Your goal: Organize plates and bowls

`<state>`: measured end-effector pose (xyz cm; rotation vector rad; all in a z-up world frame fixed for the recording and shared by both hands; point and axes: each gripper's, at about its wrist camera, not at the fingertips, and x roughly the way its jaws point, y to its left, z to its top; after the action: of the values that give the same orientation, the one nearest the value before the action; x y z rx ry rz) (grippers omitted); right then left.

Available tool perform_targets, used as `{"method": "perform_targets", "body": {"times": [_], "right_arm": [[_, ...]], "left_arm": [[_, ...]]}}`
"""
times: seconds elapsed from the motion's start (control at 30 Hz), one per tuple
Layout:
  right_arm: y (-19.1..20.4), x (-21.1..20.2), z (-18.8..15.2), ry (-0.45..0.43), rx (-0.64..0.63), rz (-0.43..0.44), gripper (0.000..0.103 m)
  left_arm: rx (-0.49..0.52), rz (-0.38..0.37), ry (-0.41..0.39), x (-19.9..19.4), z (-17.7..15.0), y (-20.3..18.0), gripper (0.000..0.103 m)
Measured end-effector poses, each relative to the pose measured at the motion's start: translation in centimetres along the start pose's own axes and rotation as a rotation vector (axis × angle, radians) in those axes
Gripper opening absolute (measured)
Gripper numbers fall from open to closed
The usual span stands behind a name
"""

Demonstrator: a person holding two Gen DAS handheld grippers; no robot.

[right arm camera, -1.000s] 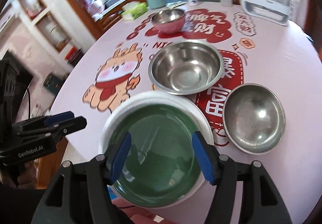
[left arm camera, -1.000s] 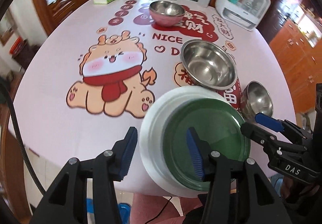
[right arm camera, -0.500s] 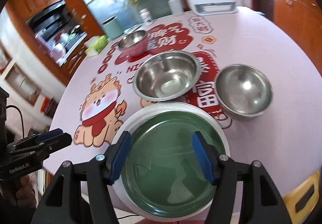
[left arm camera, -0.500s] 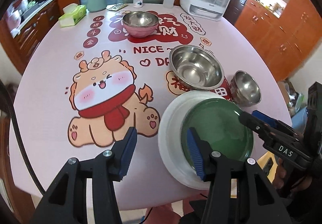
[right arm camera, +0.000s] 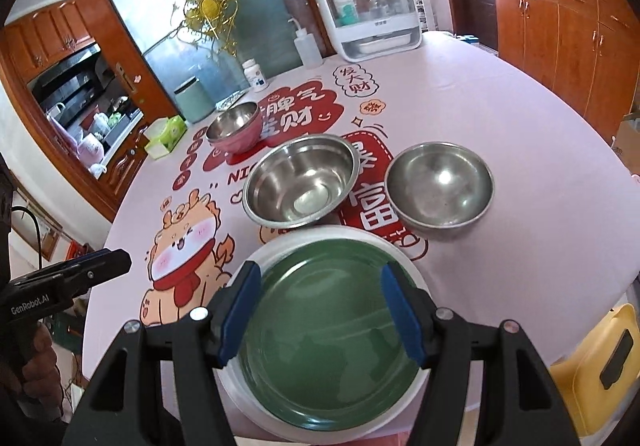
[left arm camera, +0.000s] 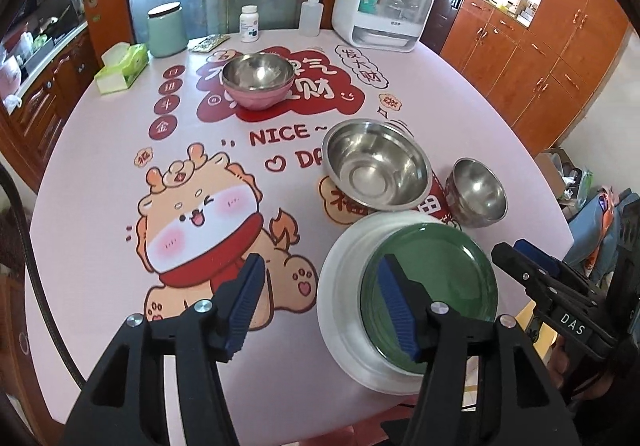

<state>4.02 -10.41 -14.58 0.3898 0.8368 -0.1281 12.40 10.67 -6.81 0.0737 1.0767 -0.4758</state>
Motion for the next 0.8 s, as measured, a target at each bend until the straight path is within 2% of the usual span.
{"method": "perform_targets", "body": {"times": [0.43, 0.8], "right_arm": [[0.0, 2.5, 2.9, 0.012, 0.012, 0.034, 0.063], [-1.1, 7.0, 4.8, 0.098, 0.044, 0.073, 0.063]], "left_arm": [[0.013, -0.019, 0.011, 2.7, 3.7, -0.5, 0.060], [-0.010, -0.048, 0.082, 8.9, 6.2, -1.5, 0.060]]}}
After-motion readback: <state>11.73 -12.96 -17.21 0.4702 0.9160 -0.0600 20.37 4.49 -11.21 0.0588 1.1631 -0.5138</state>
